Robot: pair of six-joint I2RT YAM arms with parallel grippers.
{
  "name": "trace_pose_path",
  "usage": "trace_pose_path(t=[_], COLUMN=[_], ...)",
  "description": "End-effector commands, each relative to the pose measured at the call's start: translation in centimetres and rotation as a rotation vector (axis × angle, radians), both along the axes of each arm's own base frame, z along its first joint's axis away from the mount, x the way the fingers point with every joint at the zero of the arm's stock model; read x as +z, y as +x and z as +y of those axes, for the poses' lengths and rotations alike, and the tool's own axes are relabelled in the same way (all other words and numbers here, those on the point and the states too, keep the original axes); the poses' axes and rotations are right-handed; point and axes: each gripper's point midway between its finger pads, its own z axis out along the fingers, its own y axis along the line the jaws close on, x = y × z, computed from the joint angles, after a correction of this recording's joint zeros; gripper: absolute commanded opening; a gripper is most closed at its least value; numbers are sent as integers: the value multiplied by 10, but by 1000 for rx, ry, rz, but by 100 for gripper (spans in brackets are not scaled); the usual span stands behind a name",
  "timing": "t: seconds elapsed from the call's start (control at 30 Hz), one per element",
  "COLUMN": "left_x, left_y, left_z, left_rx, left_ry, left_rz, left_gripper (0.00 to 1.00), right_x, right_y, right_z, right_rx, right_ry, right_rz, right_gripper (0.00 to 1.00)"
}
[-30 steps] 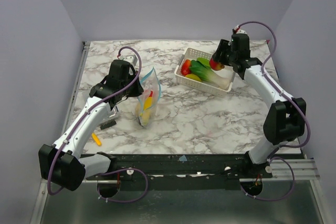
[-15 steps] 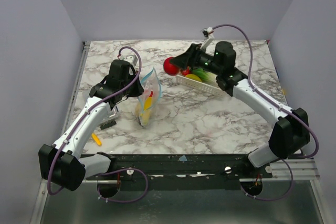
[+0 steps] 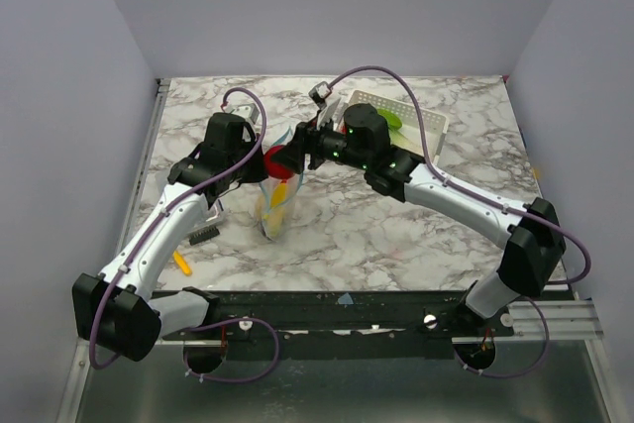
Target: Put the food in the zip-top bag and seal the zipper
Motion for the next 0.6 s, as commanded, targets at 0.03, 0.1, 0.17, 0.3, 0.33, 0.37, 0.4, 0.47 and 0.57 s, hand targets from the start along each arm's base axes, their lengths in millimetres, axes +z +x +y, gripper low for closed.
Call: trace_pose_path(t=[0.03, 0.1, 0.17, 0.3, 0.33, 0.37, 0.4, 0.47, 0.57], left_x=[5, 6, 6, 7, 7, 7, 8, 10, 11], left_y=[1, 1, 1, 1, 1, 1, 2, 3, 3], left_z=[5, 5, 4, 5, 6, 6, 8, 8, 8], left_rx=[11, 12, 10, 10, 13, 16, 22, 25, 26], left_ry=[3, 4, 3, 3, 7, 8, 12, 11, 9], left_rz=[-31, -33, -34, -38, -38, -42, -46, -55, -61], left_gripper=[0, 0, 0, 0, 0, 0, 0, 0, 0], right_x=[-23, -28, -32, -30, -27, -24, -21, -15, -7], right_y=[32, 33, 34, 35, 35, 35, 35, 35, 35], right_z=[-12, -12, -9, -3, -2, -2, -3, -4, -7], right_rx=[-185, -182, -176, -164, -159, -160, -163, -169, -179], right_ry=[-125, -137, -141, -121, -114, -102, -95, -87, -82], right_rz=[-42, -44, -44, -39, -42, -47, -51, -59, -69], right_gripper=[22, 31, 44, 63, 66, 70, 73, 77, 80])
